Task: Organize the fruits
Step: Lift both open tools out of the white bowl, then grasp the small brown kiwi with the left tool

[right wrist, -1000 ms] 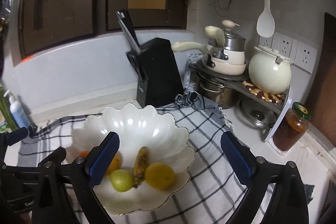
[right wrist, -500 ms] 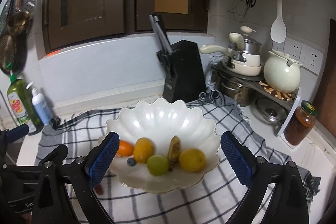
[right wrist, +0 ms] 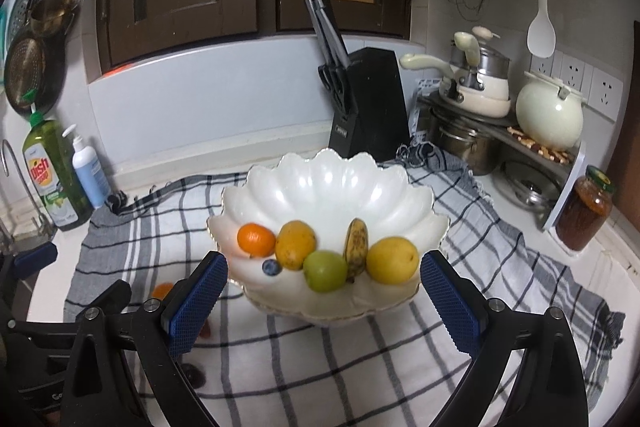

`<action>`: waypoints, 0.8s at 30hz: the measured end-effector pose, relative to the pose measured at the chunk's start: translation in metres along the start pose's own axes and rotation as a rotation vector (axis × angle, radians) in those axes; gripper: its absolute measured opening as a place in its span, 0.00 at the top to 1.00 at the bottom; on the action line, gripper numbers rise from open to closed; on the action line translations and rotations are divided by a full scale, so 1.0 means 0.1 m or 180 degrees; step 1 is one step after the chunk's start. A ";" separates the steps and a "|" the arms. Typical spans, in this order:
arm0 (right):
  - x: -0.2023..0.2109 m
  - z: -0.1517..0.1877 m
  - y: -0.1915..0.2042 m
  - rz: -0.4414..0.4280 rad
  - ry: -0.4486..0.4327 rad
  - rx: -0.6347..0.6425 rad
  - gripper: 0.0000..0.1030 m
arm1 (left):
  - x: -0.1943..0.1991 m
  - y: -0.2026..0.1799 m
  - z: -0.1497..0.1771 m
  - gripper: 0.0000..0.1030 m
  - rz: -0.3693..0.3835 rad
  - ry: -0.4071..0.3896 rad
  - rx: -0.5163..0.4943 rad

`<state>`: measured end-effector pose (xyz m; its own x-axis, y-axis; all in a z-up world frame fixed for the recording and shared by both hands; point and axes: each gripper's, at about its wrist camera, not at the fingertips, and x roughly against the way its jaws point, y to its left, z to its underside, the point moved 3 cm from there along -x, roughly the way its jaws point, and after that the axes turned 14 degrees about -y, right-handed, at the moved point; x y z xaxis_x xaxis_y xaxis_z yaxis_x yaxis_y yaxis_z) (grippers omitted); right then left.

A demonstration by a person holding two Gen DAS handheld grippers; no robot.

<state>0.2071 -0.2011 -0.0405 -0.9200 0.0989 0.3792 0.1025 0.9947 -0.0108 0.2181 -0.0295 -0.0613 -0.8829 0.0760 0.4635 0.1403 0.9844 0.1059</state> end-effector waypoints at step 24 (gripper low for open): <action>-0.10 0.69 0.09 -0.0002 0.0326 -0.0033 0.05 | -0.32 -0.12 0.73 0.27 0.0147 0.0423 0.0005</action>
<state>0.1914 -0.1911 -0.1089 -0.8767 0.0943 0.4718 0.1063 0.9943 -0.0011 0.2116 -0.0326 -0.1412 -0.8083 0.0996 0.5803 0.1787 0.9806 0.0806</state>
